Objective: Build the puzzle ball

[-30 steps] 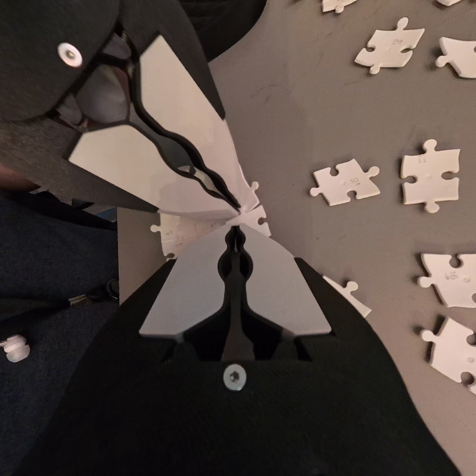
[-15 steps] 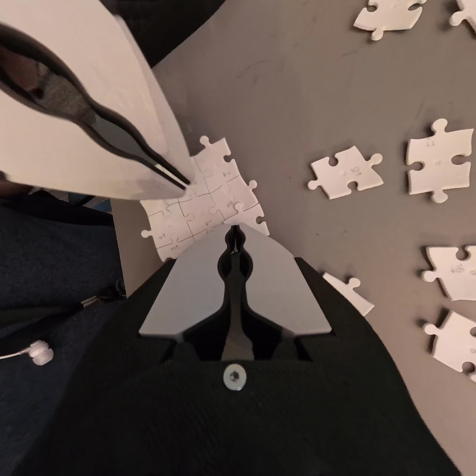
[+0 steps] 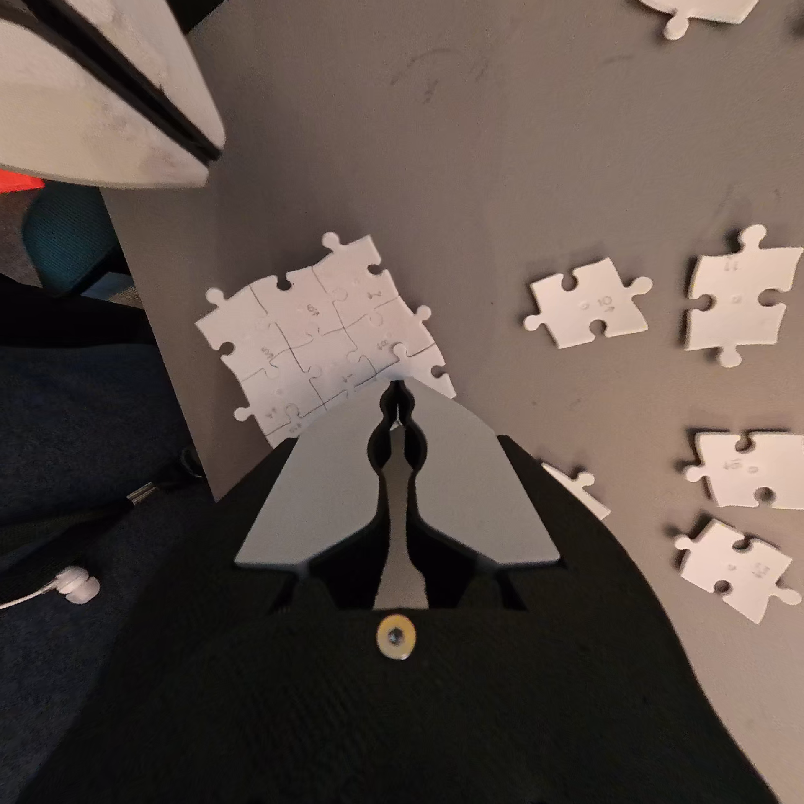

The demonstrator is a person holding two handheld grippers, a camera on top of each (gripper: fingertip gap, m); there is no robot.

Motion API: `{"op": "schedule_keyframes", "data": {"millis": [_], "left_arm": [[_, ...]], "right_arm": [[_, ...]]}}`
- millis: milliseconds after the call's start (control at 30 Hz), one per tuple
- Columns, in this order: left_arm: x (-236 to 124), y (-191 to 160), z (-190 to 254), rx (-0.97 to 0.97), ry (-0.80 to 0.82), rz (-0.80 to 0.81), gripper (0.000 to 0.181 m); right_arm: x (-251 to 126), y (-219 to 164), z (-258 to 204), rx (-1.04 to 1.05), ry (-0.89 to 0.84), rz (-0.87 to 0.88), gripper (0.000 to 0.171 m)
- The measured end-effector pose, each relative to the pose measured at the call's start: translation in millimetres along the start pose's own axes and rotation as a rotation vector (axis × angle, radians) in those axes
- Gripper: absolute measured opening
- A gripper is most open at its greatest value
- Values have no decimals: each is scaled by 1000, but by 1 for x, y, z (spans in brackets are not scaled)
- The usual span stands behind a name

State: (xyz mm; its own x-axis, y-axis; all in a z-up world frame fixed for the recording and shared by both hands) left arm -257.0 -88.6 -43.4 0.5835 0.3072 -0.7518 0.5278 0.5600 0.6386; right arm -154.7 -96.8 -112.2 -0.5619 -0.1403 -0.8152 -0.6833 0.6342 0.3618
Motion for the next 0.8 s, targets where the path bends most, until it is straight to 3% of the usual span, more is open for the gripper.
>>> {"op": "schedule_keyframes", "data": {"millis": [800], "left_arm": [[1, -15, -10, -59, -38, -14, 2]], "right_arm": [[7, 10, -5, -46, 50, 9, 1]]}}
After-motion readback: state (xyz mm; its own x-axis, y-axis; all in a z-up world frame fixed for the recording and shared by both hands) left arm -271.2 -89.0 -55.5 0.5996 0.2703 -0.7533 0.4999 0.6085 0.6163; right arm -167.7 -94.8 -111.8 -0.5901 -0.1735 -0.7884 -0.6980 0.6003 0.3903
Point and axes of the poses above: each gripper's, where its closed fingertips meet, x out along the fingers, y out of its top, z = x × y across the jaws, the point moved 5 cm from there along -x, back along the fingers, and after that the axes turned 10 degrees about y, right-handed, at the moved point
